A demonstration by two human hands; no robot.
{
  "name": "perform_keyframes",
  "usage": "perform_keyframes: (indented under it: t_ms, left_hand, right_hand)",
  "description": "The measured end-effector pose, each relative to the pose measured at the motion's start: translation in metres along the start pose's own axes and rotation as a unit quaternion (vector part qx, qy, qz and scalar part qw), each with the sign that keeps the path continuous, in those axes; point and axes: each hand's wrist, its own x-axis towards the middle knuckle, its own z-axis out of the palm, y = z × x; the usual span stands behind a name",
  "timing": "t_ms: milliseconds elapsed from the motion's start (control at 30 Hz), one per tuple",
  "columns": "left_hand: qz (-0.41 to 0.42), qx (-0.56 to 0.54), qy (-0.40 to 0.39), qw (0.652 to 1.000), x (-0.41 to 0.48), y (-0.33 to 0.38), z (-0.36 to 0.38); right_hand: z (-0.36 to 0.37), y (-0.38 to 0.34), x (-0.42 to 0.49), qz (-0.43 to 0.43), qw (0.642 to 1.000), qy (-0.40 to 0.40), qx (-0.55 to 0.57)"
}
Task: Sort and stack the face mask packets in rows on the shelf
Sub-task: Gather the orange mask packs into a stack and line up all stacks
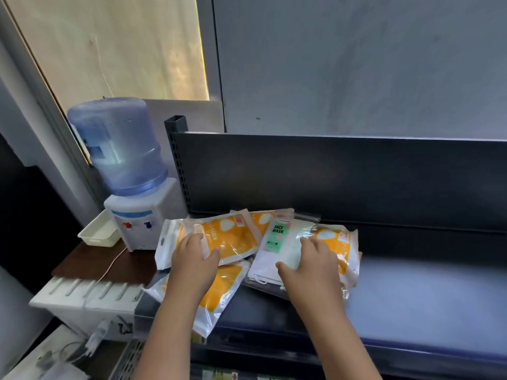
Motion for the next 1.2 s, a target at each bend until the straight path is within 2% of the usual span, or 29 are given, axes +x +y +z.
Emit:
perform_keyframes:
  t_ms: [200, 267, 333, 400, 633, 733, 833, 967, 1067, 1133, 1200]
  left_hand:
    - [-0.055, 0.006, 0.017, 0.998, 0.009, -0.002, -0.002]
    - [-0.062, 0.005, 0.02, 0.998, 0.01, -0.002, -0.003]
    - [-0.065, -0.042, 0.021, 0.997, 0.01, -0.002, -0.005]
    - [-0.075, -0.097, 0.0, 0.993, 0.008, -0.001, -0.005]
    - [-0.09, -0.175, -0.072, 0.978, 0.004, 0.001, -0.007]
    - [-0.06, -0.222, -0.13, 0.965, -0.003, 0.003, -0.008]
    - [-0.036, -0.268, -0.166, 0.949, -0.007, 0.006, -0.004]
    - [-0.028, -0.33, -0.209, 0.92, -0.015, 0.012, 0.002]
    - [-0.025, -0.367, -0.22, 0.903, -0.017, 0.013, 0.004]
    - [-0.022, -0.394, -0.225, 0.891, -0.019, 0.016, 0.004]
    - [-0.02, -0.414, -0.225, 0.882, -0.022, 0.019, 0.006]
  right_hand:
    - [0.014, -0.012, 0.004, 0.038, 0.998, 0.017, -0.042]
    - [0.019, -0.012, 0.004, 0.046, 0.998, 0.03, -0.023]
    - [0.022, -0.01, 0.004, 0.048, 0.998, 0.05, 0.012]
    - [0.024, -0.01, 0.003, 0.051, 0.997, 0.059, 0.027]
    - [0.026, -0.017, -0.005, 0.081, 0.993, 0.082, 0.013]
    - [0.028, -0.02, -0.01, 0.09, 0.986, 0.094, 0.103]
    - [0.026, -0.025, -0.015, 0.089, 0.96, 0.117, 0.239]
    - [0.025, -0.024, -0.014, 0.14, 0.905, 0.099, 0.39]
    - [0.022, -0.016, -0.013, 0.185, 0.844, 0.062, 0.499]
    - [0.016, -0.011, -0.009, 0.208, 0.806, 0.01, 0.554]
    - [0.008, -0.011, -0.01, 0.19, 0.804, -0.035, 0.562]
